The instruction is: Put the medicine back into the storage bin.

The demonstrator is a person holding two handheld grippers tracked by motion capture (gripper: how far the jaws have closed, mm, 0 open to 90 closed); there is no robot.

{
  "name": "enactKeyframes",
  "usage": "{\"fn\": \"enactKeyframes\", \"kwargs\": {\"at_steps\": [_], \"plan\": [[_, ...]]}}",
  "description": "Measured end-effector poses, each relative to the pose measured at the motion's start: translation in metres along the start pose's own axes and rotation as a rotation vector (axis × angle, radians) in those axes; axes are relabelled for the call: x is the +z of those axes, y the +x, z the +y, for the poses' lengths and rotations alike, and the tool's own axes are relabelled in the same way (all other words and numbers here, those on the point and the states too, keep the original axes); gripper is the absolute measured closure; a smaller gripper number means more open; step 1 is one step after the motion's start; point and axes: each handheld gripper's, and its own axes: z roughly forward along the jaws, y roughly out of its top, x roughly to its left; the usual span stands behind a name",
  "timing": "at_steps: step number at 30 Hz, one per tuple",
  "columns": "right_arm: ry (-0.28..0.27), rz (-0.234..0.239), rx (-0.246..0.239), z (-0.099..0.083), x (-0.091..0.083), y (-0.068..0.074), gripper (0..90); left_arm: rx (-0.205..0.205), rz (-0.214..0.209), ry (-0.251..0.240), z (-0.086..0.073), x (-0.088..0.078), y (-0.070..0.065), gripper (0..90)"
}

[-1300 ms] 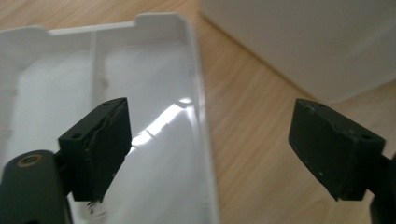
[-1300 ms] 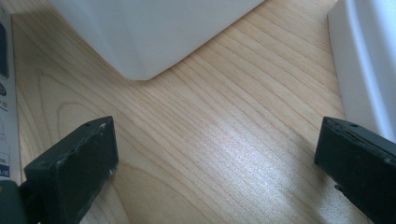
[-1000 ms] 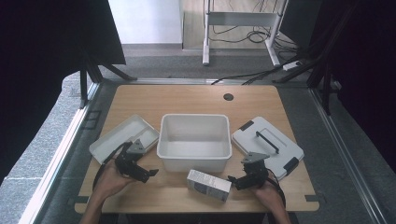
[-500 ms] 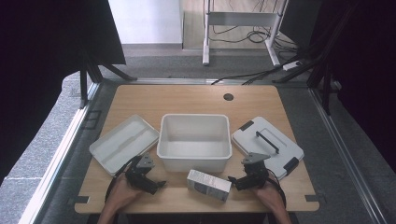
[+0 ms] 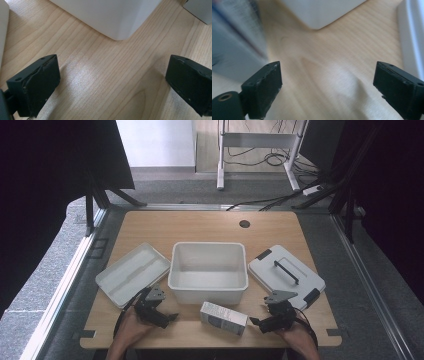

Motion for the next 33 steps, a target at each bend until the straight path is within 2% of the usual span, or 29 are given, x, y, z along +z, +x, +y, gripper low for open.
{"fn": "enactKeyframes", "kwargs": {"at_steps": [4, 7, 12, 15, 22, 27, 33], "plan": [[0.027, 0.023, -0.027, 0.000, -0.009, 0.011, 9.6, -0.001, 0.001, 0.000, 0.000, 0.000, 0.000, 0.0], [0.044, 0.058, -0.044, 0.003, -0.015, 0.019, 9.6, -0.002, 0.002, 0.000, 0.000, 0.000, 0.000, 0.0], [0.077, 0.113, -0.068, 0.014, -0.020, 0.029, 8.5, -0.002, 0.002, 0.000, 0.000, 0.000, 0.000, 0.0], [0.115, 0.141, -0.095, 0.024, -0.019, 0.035, 8.6, -0.001, 0.002, 0.000, 0.000, 0.000, 0.000, 0.0], [0.216, 0.158, -0.176, 0.051, -0.008, 0.051, 15.7, 0.001, 0.002, 0.001, 0.000, 0.000, 0.000, 0.0], [0.303, 0.169, -0.235, 0.071, 0.004, 0.063, 24.4, 0.001, 0.001, 0.001, 0.000, 0.000, 0.000, 0.0], [0.375, 0.186, -0.298, 0.092, 0.017, 0.074, 34.8, 0.001, 0.001, 0.001, 0.000, 0.000, 0.000, 0.0]]}}
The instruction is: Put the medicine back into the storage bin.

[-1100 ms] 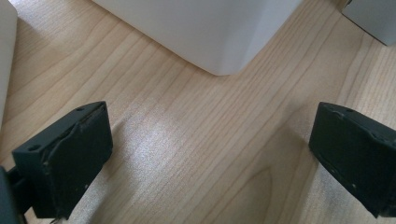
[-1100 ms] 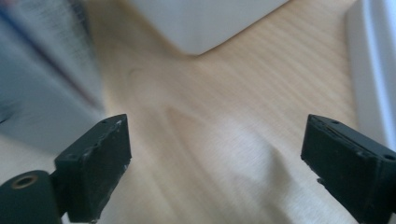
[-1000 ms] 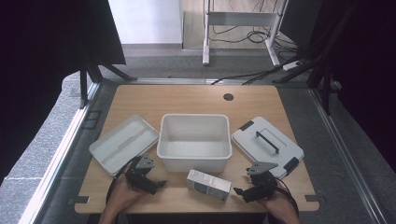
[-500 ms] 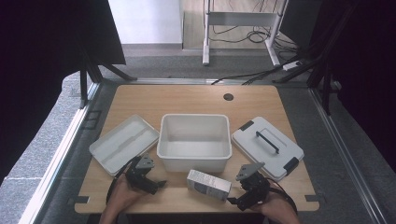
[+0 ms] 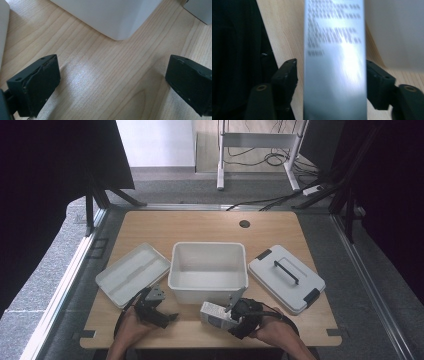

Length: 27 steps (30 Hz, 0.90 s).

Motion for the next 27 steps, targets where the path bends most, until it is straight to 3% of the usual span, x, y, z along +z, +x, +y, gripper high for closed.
{"fn": "enactKeyframes", "kwargs": {"at_steps": [6, 12, 18, 27], "plan": [[0.071, 0.011, -0.029, 0.018, 0.009, 0.000, 43.0, 0.000, 0.000, 0.000, 0.000, 0.000, 0.000, 0.0], [0.114, 0.000, -0.041, 0.024, 0.014, -0.001, 53.9, 0.000, 0.001, 0.000, 0.000, 0.000, 0.000, 0.0], [0.111, 0.013, -0.045, 0.027, 0.006, 0.000, 55.2, -0.001, 0.001, -0.001, 0.000, 0.000, 0.000, 0.0], [0.075, 0.039, -0.049, 0.037, -0.021, -0.001, 55.4, -0.002, 0.002, -0.002, 0.000, 0.000, 0.000, 0.1]]}}
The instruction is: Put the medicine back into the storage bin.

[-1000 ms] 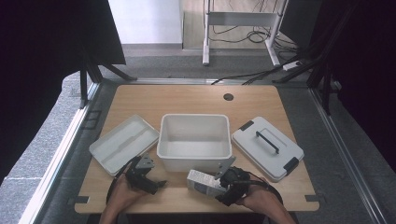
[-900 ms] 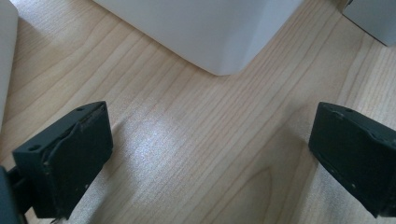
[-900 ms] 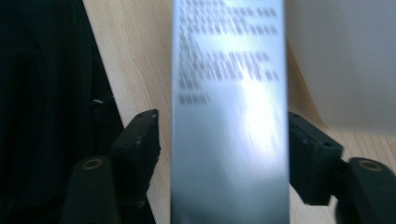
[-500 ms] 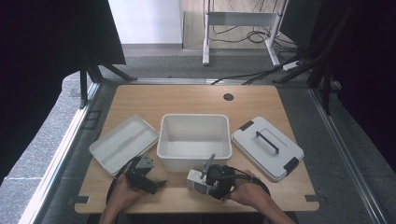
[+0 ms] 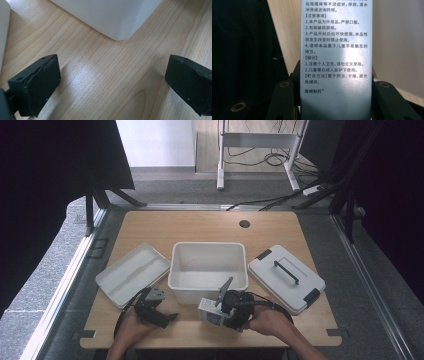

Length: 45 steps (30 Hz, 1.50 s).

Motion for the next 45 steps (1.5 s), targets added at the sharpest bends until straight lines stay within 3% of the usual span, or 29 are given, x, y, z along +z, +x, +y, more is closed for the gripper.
{"fn": "enactKeyframes", "kwargs": {"at_steps": [16, 22, 28, 35, 45], "plan": [[-0.057, 0.009, 0.012, 0.026, -0.068, -0.012, 55.8, -0.009, 0.000, -0.005, 0.000, 0.000, 0.000, 0.4], [-0.085, -0.013, 0.017, 0.039, -0.094, -0.021, 55.9, -0.009, 0.000, -0.006, 0.000, 0.000, 0.000, 0.5], [-0.117, -0.074, 0.046, 0.053, -0.113, -0.039, 56.0, -0.010, 0.002, -0.007, 0.000, 0.000, 0.000, 0.6], [-0.108, -0.122, 0.094, 0.066, -0.104, -0.069, 56.0, -0.008, 0.000, -0.005, 0.000, 0.000, 0.000, 0.7], [-0.058, -0.154, 0.121, 0.075, -0.052, -0.104, 56.1, -0.010, 0.001, -0.007, 0.000, 0.000, 0.000, 0.7]]}}
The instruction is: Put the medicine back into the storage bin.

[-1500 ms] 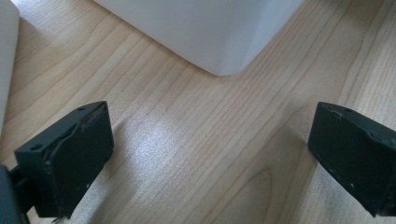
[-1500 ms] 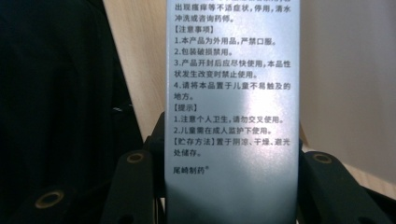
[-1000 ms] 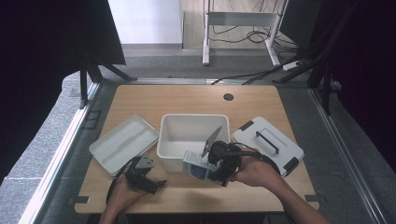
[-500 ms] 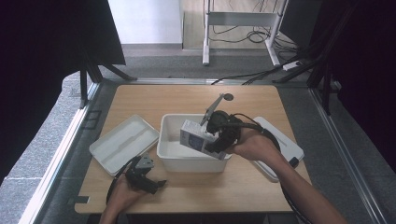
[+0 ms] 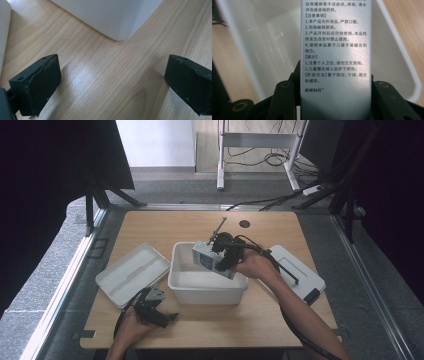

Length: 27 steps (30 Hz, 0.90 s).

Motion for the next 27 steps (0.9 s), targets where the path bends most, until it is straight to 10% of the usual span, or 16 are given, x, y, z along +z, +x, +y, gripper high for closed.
{"fn": "enactKeyframes", "kwargs": {"at_steps": [15, 27], "plan": [[0.086, 0.028, 0.016, -0.007, 0.073, -0.002, 55.8, 0.002, 0.000, -0.001, 0.000, 0.000, 0.000, 1.1], [0.078, 0.035, 0.034, -0.006, 0.065, -0.003, 48.3, 0.002, 0.000, -0.002, 0.000, 0.000, 0.000, 1.4]]}}
